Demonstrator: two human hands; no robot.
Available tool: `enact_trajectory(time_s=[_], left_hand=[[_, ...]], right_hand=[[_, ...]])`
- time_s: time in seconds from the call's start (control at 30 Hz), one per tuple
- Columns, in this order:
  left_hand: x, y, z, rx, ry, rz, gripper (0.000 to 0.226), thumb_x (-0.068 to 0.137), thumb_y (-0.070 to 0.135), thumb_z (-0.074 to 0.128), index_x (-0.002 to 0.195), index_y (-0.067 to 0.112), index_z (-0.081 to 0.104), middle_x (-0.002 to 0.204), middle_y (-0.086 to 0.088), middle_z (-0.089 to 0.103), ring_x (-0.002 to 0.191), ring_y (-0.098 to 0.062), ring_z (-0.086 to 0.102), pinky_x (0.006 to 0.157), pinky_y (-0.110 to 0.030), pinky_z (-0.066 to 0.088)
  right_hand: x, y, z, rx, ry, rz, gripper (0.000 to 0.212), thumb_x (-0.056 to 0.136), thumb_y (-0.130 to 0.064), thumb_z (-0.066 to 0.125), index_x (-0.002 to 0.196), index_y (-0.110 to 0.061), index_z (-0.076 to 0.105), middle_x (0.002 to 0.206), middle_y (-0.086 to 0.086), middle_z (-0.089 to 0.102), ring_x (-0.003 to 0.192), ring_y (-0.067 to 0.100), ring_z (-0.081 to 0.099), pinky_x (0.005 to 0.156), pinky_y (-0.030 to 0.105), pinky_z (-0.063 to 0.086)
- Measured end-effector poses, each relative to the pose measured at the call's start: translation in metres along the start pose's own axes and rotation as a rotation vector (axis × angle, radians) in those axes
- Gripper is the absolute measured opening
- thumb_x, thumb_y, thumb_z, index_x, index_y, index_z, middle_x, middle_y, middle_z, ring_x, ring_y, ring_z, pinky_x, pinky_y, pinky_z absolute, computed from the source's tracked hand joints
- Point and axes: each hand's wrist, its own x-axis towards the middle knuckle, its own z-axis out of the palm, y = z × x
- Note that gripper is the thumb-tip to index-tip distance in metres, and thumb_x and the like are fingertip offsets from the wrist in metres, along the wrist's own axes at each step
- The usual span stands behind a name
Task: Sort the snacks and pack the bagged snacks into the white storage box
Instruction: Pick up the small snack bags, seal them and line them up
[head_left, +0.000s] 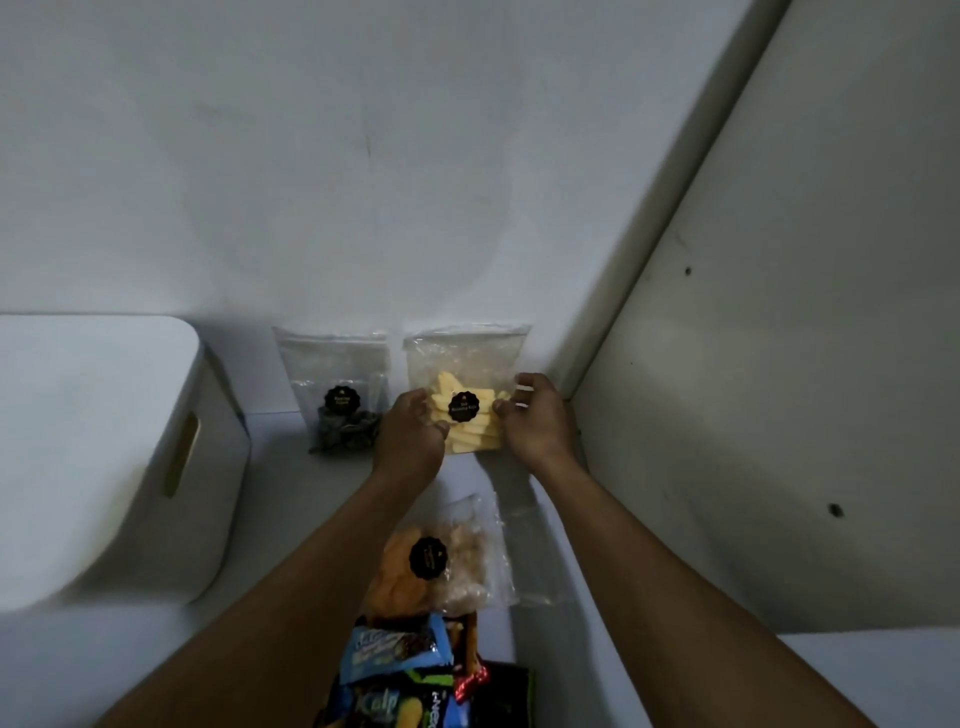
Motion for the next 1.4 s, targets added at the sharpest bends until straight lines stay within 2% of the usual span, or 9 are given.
enact_trajectory(time_s=[0.2,0.4,0.5,0.6,0.7,0.9,1.07,1.2,1.4], left_hand=[[-0.024,-0.007,-0.025,0.184,-0.058,0.046,0.059,0.089,0.005,0.064,0.143,0.015,0.043,0.134,0.001,0.052,0.123,-0.017,0.051,0.092,-0.027,0.042],[-0.063,-0.028,-0.044,0.554,-0.309,0.065,0.055,0.086,0.021,0.072,0.137,0.019,0.054,0.14,-0.005,0.055,0.124,-0.018,0.055,0.099,-0.028,0.044],[-0.073,-0.039,-0.045,0.745,-0.38,0.082,0.058,0.09,0.029,0.066,0.144,0.019,0.047,0.147,-0.006,0.048,0.132,-0.024,0.048,0.107,-0.03,0.039],[-0.076,-0.048,-0.049,0.844,-0.39,0.125,0.055,0.089,0.031,0.066,0.14,0.019,0.051,0.144,-0.007,0.052,0.13,-0.027,0.05,0.106,-0.035,0.041],[-0.079,-0.053,-0.056,0.773,-0.329,0.156,0.041,0.084,0.023,0.069,0.125,0.02,0.063,0.129,-0.007,0.062,0.115,-0.026,0.059,0.097,-0.035,0.048],[-0.09,-0.034,-0.075,0.593,-0.243,0.207,0.008,0.086,0.02,0.07,0.09,0.025,0.066,0.096,0.003,0.066,0.09,-0.017,0.061,0.067,-0.024,0.042],[-0.117,0.008,-0.102,0.365,-0.181,0.263,0.01,0.092,0.022,0.065,0.083,0.021,0.064,0.09,0.004,0.067,0.083,-0.01,0.06,0.069,-0.023,0.042],[-0.148,0.051,-0.126,0.079,-0.166,0.184,0.017,0.093,0.023,0.064,0.084,0.008,0.063,0.08,-0.009,0.064,0.077,-0.026,0.065,0.073,-0.049,0.058],[-0.2,0.12,-0.163,-0.023,-0.077,0.327,0.013,0.091,0.025,0.066,0.087,0.014,0.071,0.089,-0.006,0.074,0.087,-0.023,0.071,0.082,-0.045,0.057]], right_hand=[[-0.026,-0.004,-0.019,-0.037,-0.044,0.014,0.069,0.092,-0.018,0.066,0.151,-0.014,0.031,0.146,0.011,0.049,0.132,0.027,0.05,0.102,0.027,0.04],[-0.077,0.011,-0.028,-0.262,-0.168,-0.033,0.062,0.091,-0.032,0.065,0.145,-0.015,0.039,0.138,0.012,0.056,0.122,0.028,0.056,0.094,0.029,0.047],[-0.102,0.028,-0.02,-0.44,-0.268,0.014,0.057,0.087,-0.048,0.065,0.13,-0.013,0.052,0.127,0.011,0.062,0.114,0.028,0.06,0.084,0.033,0.05],[-0.117,0.038,-0.012,-0.51,-0.36,0.077,0.036,0.08,-0.047,0.071,0.09,-0.014,0.061,0.089,0.005,0.064,0.081,0.022,0.062,0.056,0.025,0.039],[-0.124,0.042,-0.007,-0.478,-0.388,0.09,0.022,0.077,-0.026,0.071,0.071,-0.012,0.055,0.071,0.002,0.056,0.067,0.02,0.057,0.047,0.024,0.035],[-0.136,0.022,-0.016,-0.167,-0.281,0.077,0.011,0.074,-0.012,0.071,0.076,-0.018,0.063,0.082,0.009,0.072,0.071,0.025,0.066,0.06,0.035,0.052],[-0.158,-0.028,-0.041,0.215,-0.208,0.048,0.017,0.079,-0.014,0.078,0.092,-0.008,0.068,0.087,0.007,0.072,0.077,0.022,0.067,0.068,0.038,0.053],[-0.186,-0.074,-0.063,0.358,-0.26,-0.052,0.019,0.084,-0.003,0.071,0.102,-0.002,0.066,0.1,0.016,0.071,0.09,0.022,0.067,0.08,0.042,0.057],[-0.221,-0.13,-0.092,0.395,-0.292,-0.252,0.01,0.086,0.004,0.067,0.092,-0.004,0.069,0.078,0.008,0.071,0.079,0.021,0.068,0.069,0.035,0.058]])
